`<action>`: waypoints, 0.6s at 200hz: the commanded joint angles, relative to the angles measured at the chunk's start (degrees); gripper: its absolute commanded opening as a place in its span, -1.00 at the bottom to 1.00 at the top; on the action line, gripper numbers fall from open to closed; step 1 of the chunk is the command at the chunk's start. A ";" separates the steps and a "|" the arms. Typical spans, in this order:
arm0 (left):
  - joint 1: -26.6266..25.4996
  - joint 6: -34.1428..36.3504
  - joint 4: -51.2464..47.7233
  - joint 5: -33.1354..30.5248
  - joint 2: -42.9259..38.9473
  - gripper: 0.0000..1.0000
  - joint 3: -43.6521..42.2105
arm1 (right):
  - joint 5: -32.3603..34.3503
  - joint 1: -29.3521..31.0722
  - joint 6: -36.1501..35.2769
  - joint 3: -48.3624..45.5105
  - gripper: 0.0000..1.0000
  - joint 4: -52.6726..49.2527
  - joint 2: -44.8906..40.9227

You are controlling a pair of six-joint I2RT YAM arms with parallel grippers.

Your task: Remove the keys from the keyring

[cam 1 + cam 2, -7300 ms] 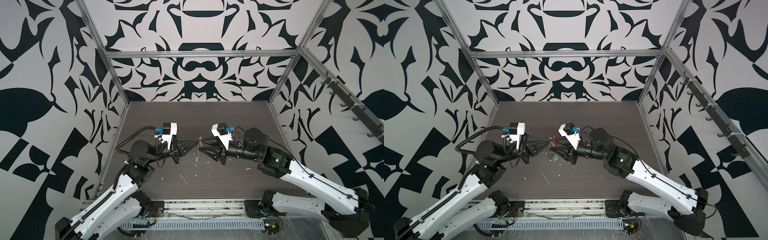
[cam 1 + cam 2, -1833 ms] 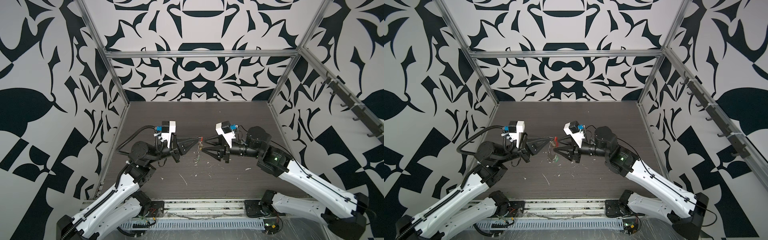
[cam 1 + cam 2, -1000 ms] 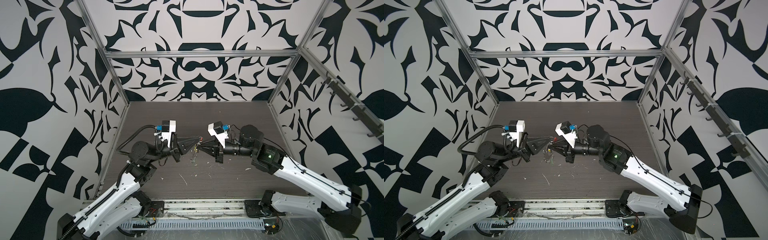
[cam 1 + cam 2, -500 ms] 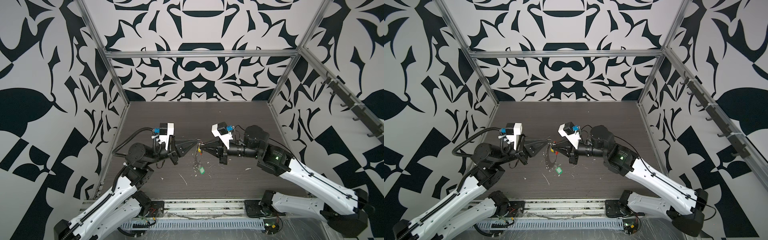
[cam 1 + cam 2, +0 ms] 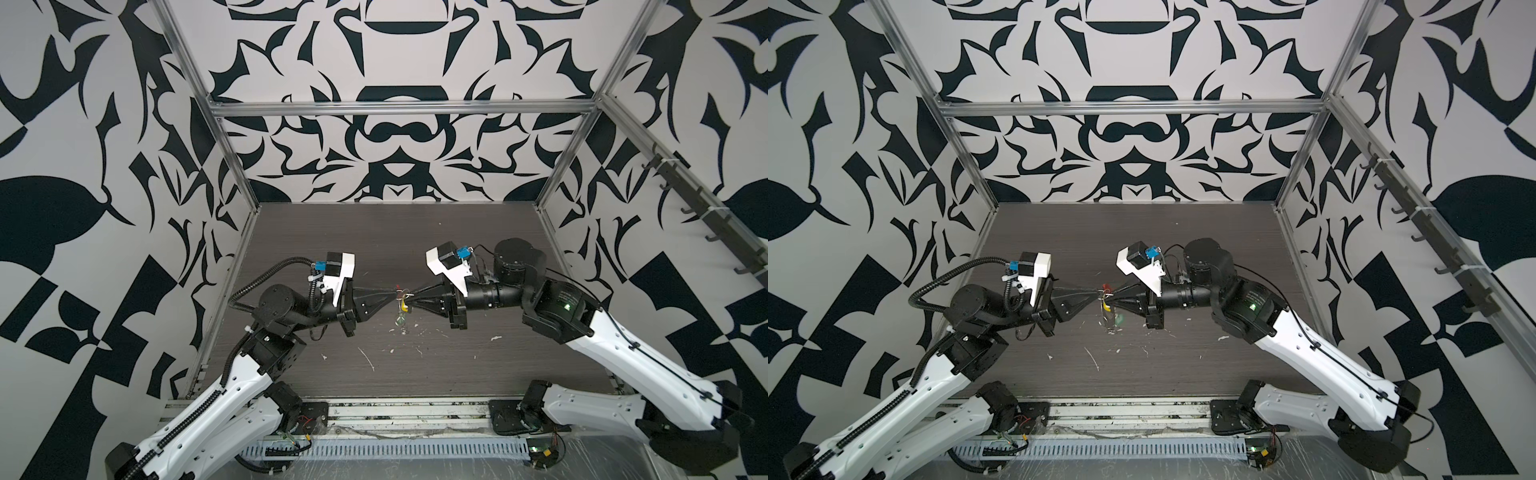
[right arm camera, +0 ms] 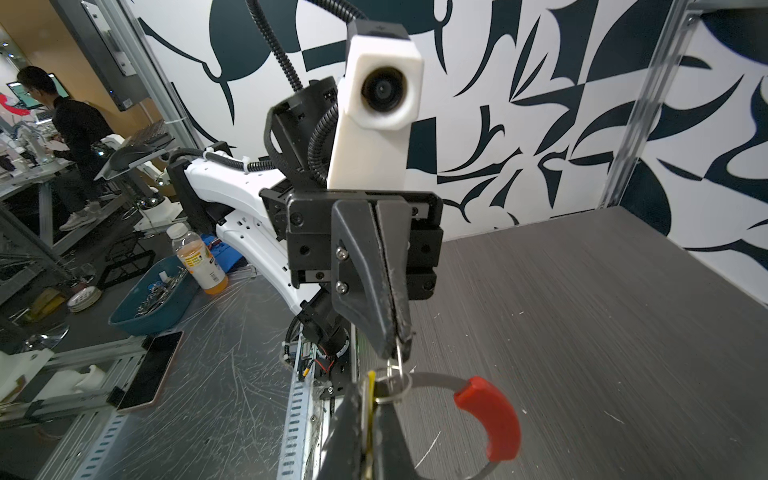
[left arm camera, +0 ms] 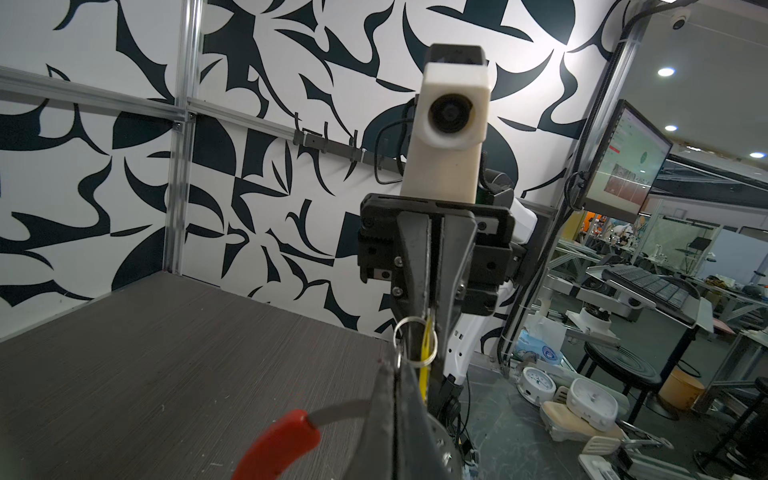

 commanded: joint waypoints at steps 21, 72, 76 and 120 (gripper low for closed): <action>-0.02 0.83 -0.85 1.41 -1.49 -1.00 2.05 | -7.72 -3.02 -1.07 3.19 -1.00 -2.12 0.74; -0.06 0.78 -1.00 3.07 -1.41 -1.00 2.41 | -9.66 -3.85 -4.28 5.20 -1.00 -6.96 2.03; -0.07 0.62 -0.86 3.31 -1.37 -1.00 2.57 | -9.77 -3.94 -4.42 5.20 -1.00 -7.17 2.07; -0.07 -2.23 2.71 7.04 -0.52 -1.00 2.62 | -12.39 -6.12 -4.53 4.70 -1.00 -6.96 2.42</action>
